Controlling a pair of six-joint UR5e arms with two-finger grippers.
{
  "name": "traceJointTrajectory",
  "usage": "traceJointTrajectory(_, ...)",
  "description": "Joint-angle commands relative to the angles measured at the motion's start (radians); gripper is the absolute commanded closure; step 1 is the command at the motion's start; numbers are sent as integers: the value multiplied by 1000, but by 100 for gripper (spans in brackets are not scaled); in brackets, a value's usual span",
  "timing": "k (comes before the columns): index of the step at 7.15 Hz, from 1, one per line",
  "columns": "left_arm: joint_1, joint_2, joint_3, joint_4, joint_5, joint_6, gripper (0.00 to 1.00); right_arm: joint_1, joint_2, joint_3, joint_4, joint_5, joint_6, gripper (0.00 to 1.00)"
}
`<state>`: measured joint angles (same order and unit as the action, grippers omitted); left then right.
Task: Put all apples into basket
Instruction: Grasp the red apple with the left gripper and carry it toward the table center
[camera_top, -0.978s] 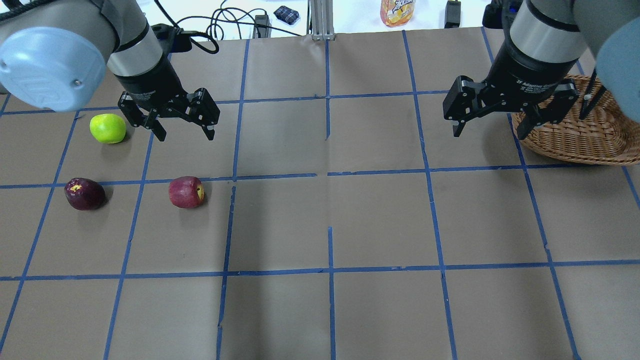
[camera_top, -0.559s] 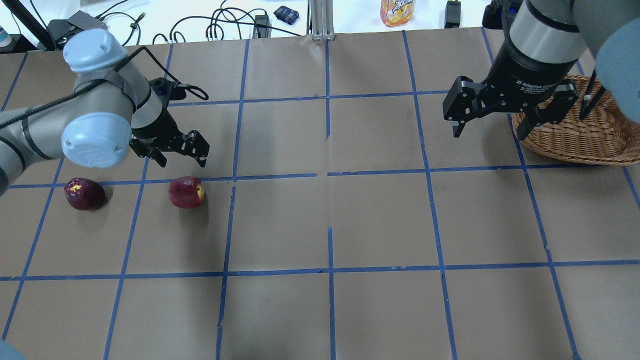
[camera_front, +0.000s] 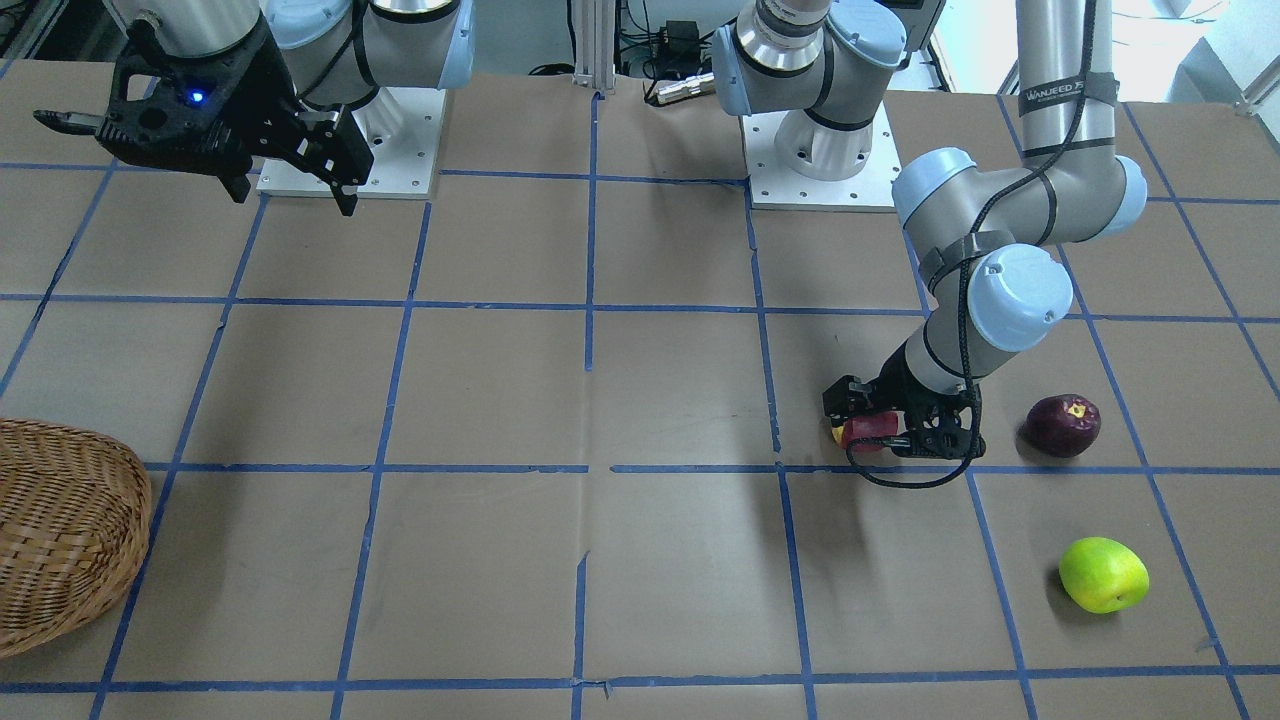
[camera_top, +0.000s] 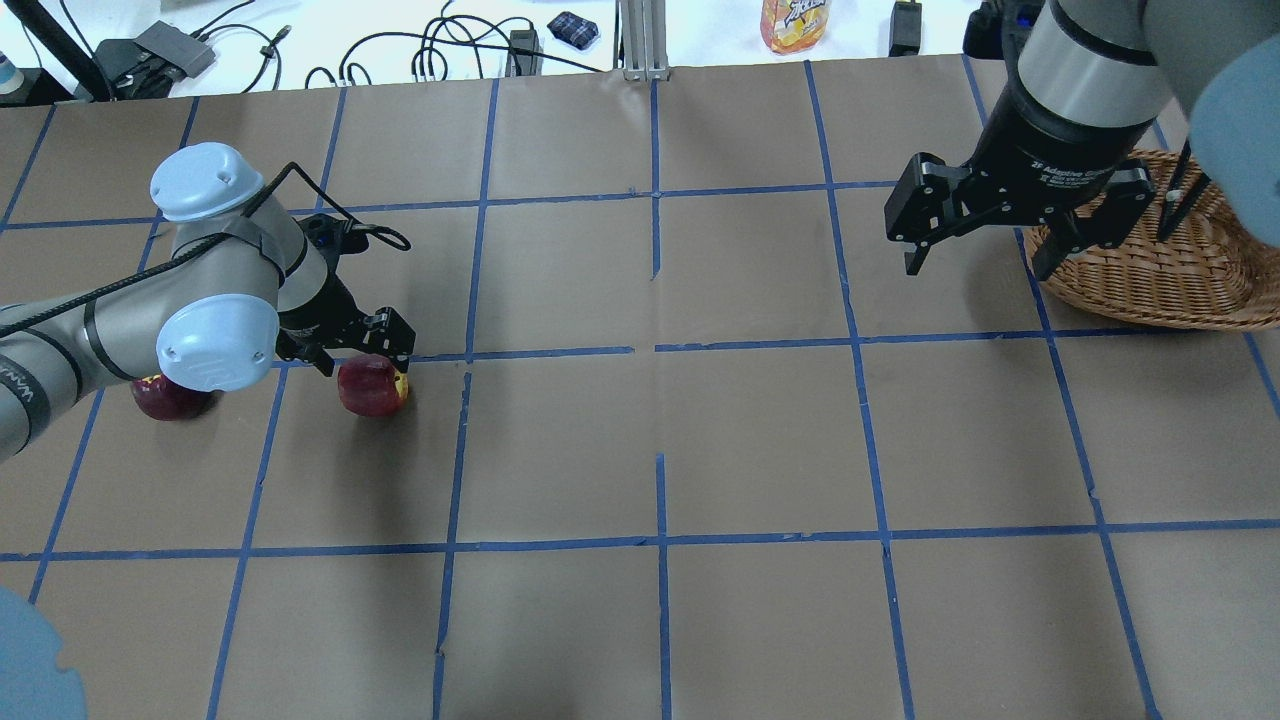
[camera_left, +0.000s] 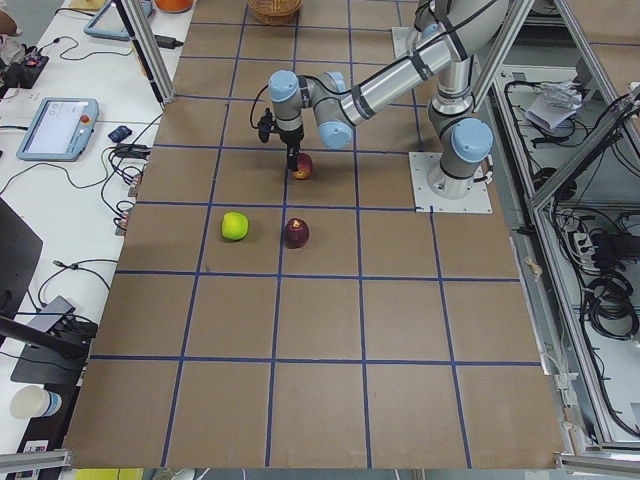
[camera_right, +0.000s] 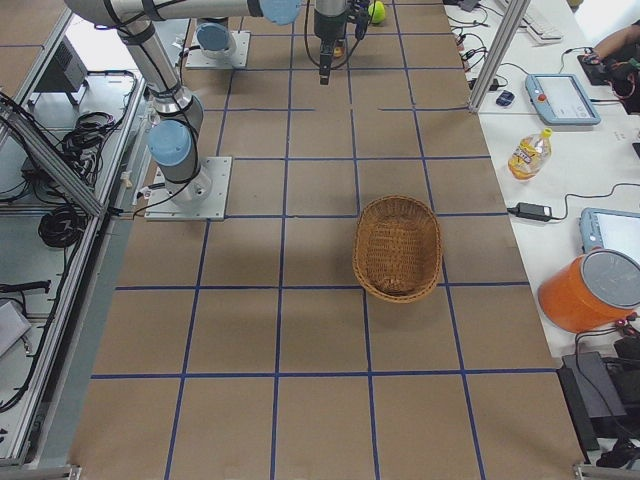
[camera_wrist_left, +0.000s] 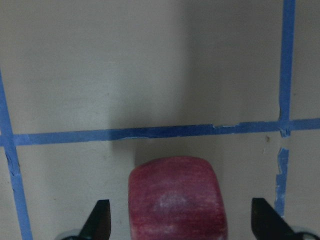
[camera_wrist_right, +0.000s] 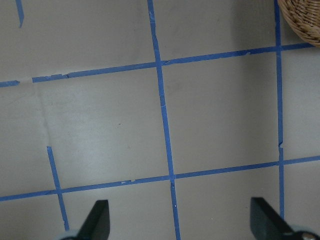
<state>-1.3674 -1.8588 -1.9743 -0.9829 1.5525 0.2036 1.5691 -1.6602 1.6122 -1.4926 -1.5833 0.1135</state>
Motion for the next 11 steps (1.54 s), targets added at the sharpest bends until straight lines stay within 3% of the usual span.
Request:
traceJointTrajectory(1, 2, -23, -24, 3, 0, -18, 7, 0, 0, 0, 0, -3, 0, 0)
traceJointTrajectory(2, 1, -17, -6, -3, 3, -18, 69, 0, 0, 0, -2, -3, 0, 0)
traceJointTrajectory(4, -24, 16, 11, -54, -9, -29, 76, 0, 0, 0, 0, -4, 0, 0)
traceJointTrajectory(5, -60, 33, 61, -125, -91, -123, 76, 0, 0, 0, -2, -6, 0, 0)
traceJointTrajectory(6, -182, 39, 105, -170, -130, -265, 76, 0, 0, 0, 0, -6, -2, 0)
traceJointTrajectory(7, -329, 30, 117, -149, -138, -301, 76, 0, 0, 0, 0, -6, -2, 0)
traceJointTrajectory(8, -432, 8, 118, -57, -140, -476, 76, -1, 2, 0, 0, -4, -2, 0)
traceJointTrajectory(9, -503, -28, 136, 46, -143, -581, 76, -1, 2, 0, 0, -4, -2, 0)
traceJointTrajectory(11, -657, -109, 211, 97, -140, -742, 76, -3, 5, 0, -8, 0, -15, 0)
